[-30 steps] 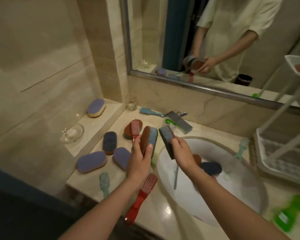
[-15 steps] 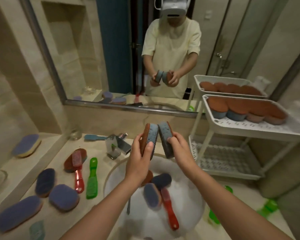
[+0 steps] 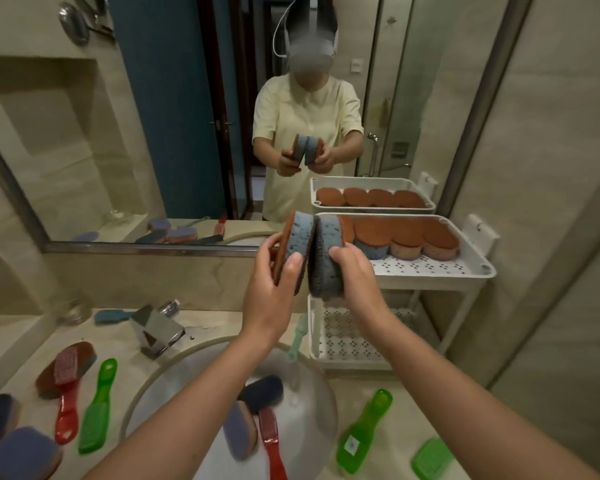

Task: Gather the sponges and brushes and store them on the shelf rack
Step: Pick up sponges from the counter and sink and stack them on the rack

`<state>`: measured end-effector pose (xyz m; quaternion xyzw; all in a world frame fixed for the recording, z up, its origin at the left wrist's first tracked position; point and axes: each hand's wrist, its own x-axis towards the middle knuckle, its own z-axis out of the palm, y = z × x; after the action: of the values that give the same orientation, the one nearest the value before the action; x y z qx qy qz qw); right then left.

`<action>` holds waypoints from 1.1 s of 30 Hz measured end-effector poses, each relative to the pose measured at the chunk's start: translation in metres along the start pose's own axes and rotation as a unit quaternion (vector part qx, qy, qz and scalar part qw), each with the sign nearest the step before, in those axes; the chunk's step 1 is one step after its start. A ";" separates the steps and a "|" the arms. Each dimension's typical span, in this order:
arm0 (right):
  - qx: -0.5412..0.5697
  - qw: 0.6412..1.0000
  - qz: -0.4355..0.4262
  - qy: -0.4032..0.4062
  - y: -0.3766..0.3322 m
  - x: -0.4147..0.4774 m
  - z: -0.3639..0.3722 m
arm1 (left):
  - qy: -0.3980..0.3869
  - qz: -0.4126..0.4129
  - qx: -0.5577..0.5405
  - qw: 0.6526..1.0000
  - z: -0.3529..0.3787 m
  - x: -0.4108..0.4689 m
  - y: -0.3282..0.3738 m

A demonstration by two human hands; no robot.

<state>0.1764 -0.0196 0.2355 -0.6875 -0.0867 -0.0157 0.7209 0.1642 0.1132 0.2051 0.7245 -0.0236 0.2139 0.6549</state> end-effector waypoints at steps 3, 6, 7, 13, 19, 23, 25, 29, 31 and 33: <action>-0.008 1.000 -0.019 0.012 -0.013 0.005 -0.026 | -0.006 0.023 0.007 1.000 0.022 0.003 0.013; -0.036 0.998 -0.040 0.033 -0.019 0.010 -0.057 | -0.028 0.051 0.038 0.998 0.042 0.008 0.022; -0.048 0.997 -0.049 0.041 -0.020 0.013 -0.068 | -0.043 0.058 0.046 0.996 0.048 0.010 0.024; -0.157 0.977 -0.109 0.097 -0.027 0.029 -0.132 | -0.094 0.085 0.121 0.985 0.082 0.028 0.030; -0.366 0.918 -0.109 0.108 -0.014 0.047 -0.171 | -0.108 0.113 0.331 0.930 0.101 0.040 0.022; -0.461 0.877 -0.114 0.080 -0.001 0.050 -0.173 | -0.128 0.122 0.406 0.896 0.108 0.039 0.008; -0.475 0.870 -0.107 0.072 0.004 0.050 -0.174 | -0.133 0.115 0.416 0.892 0.110 0.040 0.007; -0.490 0.863 -0.098 0.076 0.011 0.051 -0.174 | -0.154 0.120 0.452 0.871 0.114 0.039 0.006; -0.488 0.863 -0.100 0.079 0.013 0.051 -0.172 | -0.165 0.128 0.472 0.857 0.114 0.038 0.005; -0.503 0.854 -0.111 0.077 0.016 0.049 -0.170 | -0.171 0.139 0.478 0.851 0.114 0.037 0.004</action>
<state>0.2448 -0.1833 0.2200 -0.9385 -0.0872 -0.1898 0.2749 0.2287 0.0121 0.2158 0.9622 -0.1305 0.1605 0.1772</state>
